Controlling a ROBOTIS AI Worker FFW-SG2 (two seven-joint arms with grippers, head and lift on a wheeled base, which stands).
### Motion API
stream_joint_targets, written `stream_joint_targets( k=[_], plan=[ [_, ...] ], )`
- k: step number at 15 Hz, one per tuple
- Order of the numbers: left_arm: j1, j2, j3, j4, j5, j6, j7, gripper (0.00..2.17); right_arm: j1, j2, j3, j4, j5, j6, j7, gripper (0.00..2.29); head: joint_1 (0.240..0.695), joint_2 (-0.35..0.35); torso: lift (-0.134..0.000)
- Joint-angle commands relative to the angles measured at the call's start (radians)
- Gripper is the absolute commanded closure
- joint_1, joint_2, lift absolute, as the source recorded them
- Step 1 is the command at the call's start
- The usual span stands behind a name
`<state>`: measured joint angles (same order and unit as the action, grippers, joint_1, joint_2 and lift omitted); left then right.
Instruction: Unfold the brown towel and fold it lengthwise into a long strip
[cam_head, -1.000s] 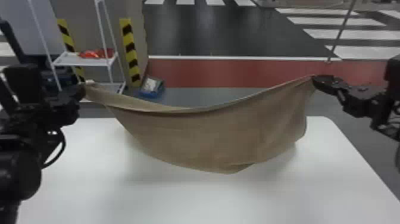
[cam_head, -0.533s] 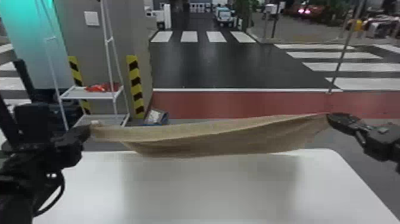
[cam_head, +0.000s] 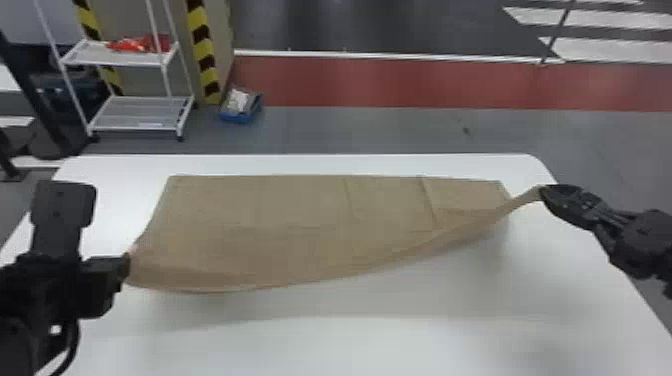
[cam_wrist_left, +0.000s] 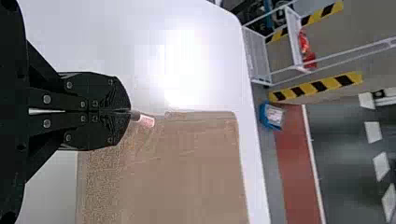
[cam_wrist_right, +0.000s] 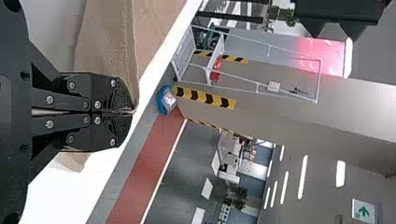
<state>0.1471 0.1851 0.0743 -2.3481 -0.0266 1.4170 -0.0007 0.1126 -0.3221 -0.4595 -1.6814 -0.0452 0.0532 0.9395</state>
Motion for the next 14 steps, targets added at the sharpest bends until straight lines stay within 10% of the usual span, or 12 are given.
stream_joint_targets(
  k=[1,7,14],
  plan=[
    [0.063,-0.004,-0.005,-0.082,-0.058,0.098,0.001,1.73,0.088,0.001,-0.054,-0.044,-0.042,-0.017,0.039,1.36,0.695,-0.065,-0.113],
    [0.098,-0.027,-0.002,-0.192,-0.104,0.154,0.015,1.73,0.122,0.006,-0.091,-0.052,-0.081,-0.023,0.107,1.36,0.695,-0.066,-0.113],
    [-0.08,-0.053,-0.03,-0.01,-0.059,0.046,0.15,1.72,-0.085,0.012,-0.03,0.051,-0.018,0.02,0.062,1.36,0.695,-0.047,-0.113]
  ],
)
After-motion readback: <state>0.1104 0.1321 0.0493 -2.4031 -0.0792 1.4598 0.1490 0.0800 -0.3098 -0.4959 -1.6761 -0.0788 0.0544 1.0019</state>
